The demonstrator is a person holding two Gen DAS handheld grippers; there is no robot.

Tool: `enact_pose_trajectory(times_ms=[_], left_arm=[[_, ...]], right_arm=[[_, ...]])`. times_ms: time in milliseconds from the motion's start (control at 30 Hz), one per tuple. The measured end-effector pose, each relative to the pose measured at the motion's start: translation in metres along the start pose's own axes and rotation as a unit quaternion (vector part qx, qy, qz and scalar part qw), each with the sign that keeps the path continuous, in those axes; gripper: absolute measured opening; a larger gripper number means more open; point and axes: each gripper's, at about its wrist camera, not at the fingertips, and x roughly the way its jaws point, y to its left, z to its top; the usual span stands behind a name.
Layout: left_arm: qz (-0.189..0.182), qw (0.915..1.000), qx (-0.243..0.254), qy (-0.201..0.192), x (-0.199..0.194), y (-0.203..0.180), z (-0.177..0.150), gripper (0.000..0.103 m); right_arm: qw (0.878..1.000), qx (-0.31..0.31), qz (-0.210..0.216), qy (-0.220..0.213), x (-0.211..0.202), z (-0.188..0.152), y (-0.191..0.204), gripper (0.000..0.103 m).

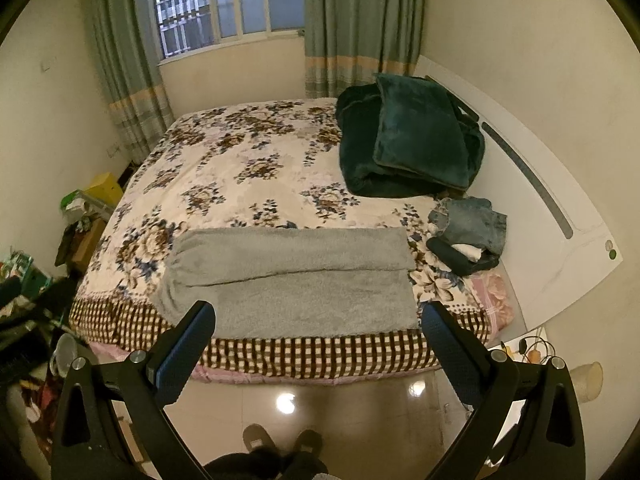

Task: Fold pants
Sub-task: 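Lower both tools and grasp the grey pants' waistband ends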

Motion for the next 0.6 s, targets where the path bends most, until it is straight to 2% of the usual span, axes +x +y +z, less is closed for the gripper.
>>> enact_pose_trajectory(times_ms=[100, 200, 367, 500, 567, 600], left_arm=[[0.038, 0.9992, -0.013, -0.010, 0.032, -0.002, 0.014, 0.103], [0.060, 0.9978, -0.026, 0.000, 0.073, -0.002, 0.028, 0.103], [0.071, 0.9951, -0.026, 0.064, 0.170, -0.012, 0.055, 0.103], [0.075, 0.9887, -0.032, 0.125, 0.272, -0.018, 0.082, 0.103], [0.079, 0.9841, -0.040, 0.154, 0.322, -0.018, 0.095, 0.103], [0.079, 0.9809, -0.047, 0.172, 0.356, -0.018, 0.102, 0.103]], right_arm=[[1.000, 0.014, -0.012, 0.006, 0.037, 0.013, -0.014, 0.103], [0.999, 0.029, -0.024, 0.017, 0.086, 0.035, -0.027, 0.103], [0.996, 0.062, -0.031, 0.060, 0.178, 0.070, -0.044, 0.103], [0.988, 0.102, -0.056, 0.104, 0.283, 0.103, -0.061, 0.103], [0.981, 0.129, -0.053, 0.132, 0.336, 0.116, -0.070, 0.103], [0.976, 0.145, -0.058, 0.152, 0.380, 0.128, -0.073, 0.103]])
